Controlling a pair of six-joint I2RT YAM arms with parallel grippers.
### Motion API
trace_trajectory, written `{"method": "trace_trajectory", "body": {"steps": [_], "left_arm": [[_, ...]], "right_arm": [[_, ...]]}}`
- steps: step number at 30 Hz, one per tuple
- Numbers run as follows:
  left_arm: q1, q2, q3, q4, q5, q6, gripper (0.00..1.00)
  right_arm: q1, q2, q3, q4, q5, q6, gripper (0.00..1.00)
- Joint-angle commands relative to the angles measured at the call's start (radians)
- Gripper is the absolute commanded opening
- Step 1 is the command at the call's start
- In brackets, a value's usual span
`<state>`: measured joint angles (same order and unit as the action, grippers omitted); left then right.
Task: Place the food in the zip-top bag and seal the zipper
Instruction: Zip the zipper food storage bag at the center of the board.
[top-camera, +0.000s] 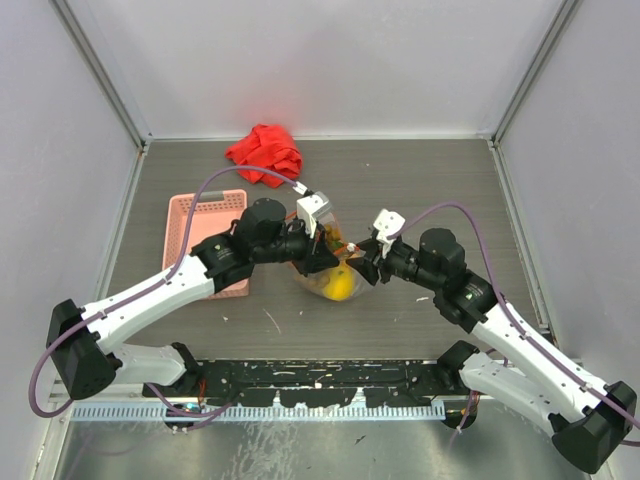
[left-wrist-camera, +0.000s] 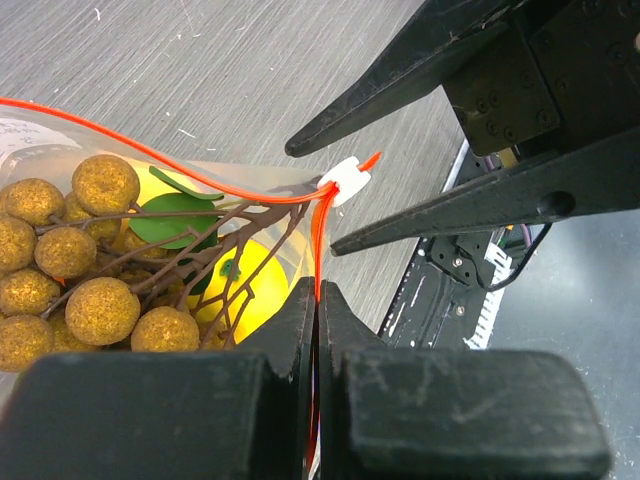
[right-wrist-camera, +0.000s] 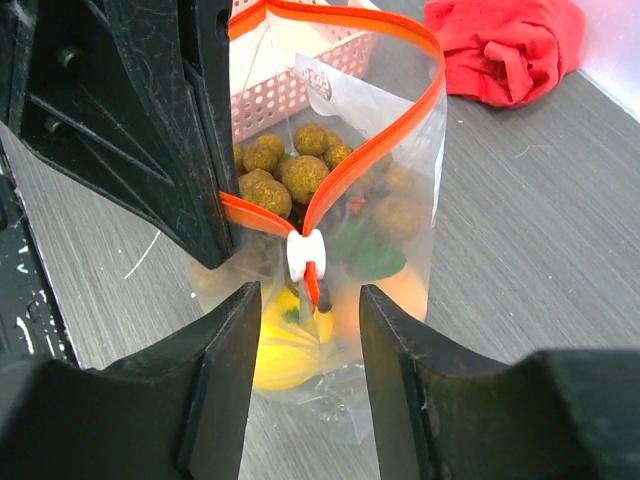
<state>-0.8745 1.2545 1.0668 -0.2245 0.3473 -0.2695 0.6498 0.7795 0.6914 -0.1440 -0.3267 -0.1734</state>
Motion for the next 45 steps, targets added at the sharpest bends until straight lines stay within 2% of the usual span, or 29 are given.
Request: {"method": "trace_trajectory", "body": {"steps": [1,12,15,17,20,29,35,39,45], "left_arm": [[0.008,-0.029,0.01,0.074,0.033,0.016,0.0],[0.006,-0.019,0.008,0.099,0.068,0.006,0.0],[0.008,-0.023,0.011,0.099,0.069,0.001,0.0],[0.008,-0.031,0.012,0.098,0.061,0.0,0.06],[0.007,-0.041,0.022,0.088,0.039,0.011,0.23],[0.026,-0.049,0.094,0.086,0.04,0.075,0.51],[0.029,-0.045,0.111,0.148,0.068,0.173,0.63],[0.038,-0.007,0.104,0.202,0.117,0.24,0.65],[0.065,0.078,0.126,0.234,0.289,0.255,0.64]], "right_arm": [[-0.021,0.0,-0.011,0.127,-0.041,-0.006,0.48],[-0.054,0.034,-0.041,0.186,-0.096,0.012,0.28],[-0.059,0.037,-0.043,0.185,-0.099,0.015,0.2],[-0.062,0.031,-0.044,0.187,-0.102,0.017,0.13],[-0.065,0.025,-0.045,0.184,-0.103,0.018,0.01],[-0.069,0.025,-0.022,0.151,-0.11,0.025,0.01],[-0.07,0.028,-0.001,0.12,-0.119,0.032,0.01],[-0.071,0.026,0.005,0.117,-0.126,0.039,0.01],[-0.071,0.029,0.023,0.092,-0.131,0.049,0.01]]}}
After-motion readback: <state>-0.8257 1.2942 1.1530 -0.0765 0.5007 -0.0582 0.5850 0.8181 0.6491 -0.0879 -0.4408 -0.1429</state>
